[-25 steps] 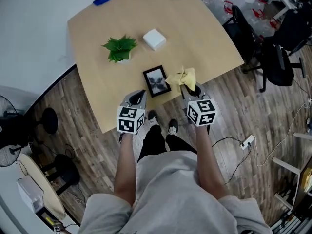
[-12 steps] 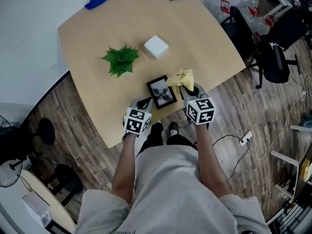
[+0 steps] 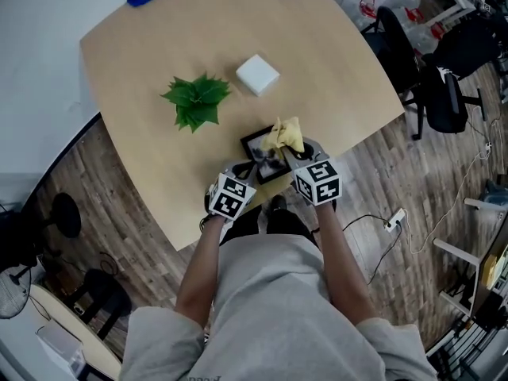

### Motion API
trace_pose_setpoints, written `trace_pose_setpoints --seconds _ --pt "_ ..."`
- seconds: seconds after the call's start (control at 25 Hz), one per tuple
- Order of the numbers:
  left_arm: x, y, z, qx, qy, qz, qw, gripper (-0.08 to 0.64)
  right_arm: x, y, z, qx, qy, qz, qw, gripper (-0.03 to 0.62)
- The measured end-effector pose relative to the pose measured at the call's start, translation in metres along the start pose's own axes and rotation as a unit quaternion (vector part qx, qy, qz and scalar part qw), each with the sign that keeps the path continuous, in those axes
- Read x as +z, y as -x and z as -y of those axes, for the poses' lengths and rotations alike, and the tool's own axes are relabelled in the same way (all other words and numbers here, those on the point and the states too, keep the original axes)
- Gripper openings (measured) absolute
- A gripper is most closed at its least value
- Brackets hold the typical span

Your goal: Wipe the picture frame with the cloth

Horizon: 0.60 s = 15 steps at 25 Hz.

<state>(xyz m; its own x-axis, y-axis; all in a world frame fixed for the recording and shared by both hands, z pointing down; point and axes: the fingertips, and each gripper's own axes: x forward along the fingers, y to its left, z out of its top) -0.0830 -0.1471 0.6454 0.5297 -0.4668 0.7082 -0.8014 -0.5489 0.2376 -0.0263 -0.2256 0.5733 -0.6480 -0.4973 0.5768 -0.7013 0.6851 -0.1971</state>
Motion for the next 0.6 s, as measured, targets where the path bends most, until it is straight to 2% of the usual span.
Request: trace_pose_setpoints --seconds 0.2,0.4,0.6 --pt "-0.014 -0.012 0.004 -0.018 -0.023 -0.021 0.9994 0.052 0.009 -0.022 -0.012 0.023 0.020 0.000 1.000 0.060" --pt "-0.017 -0.016 0.007 -0.010 -0.057 -0.038 0.9976 0.052 0.016 -0.041 -0.030 0.068 0.046 -0.003 0.997 0.060" --pt "-0.018 -0.017 0.007 -0.019 -0.064 -0.047 0.9967 0.052 0.010 -0.058 -0.051 0.107 0.075 -0.023 0.991 0.059"
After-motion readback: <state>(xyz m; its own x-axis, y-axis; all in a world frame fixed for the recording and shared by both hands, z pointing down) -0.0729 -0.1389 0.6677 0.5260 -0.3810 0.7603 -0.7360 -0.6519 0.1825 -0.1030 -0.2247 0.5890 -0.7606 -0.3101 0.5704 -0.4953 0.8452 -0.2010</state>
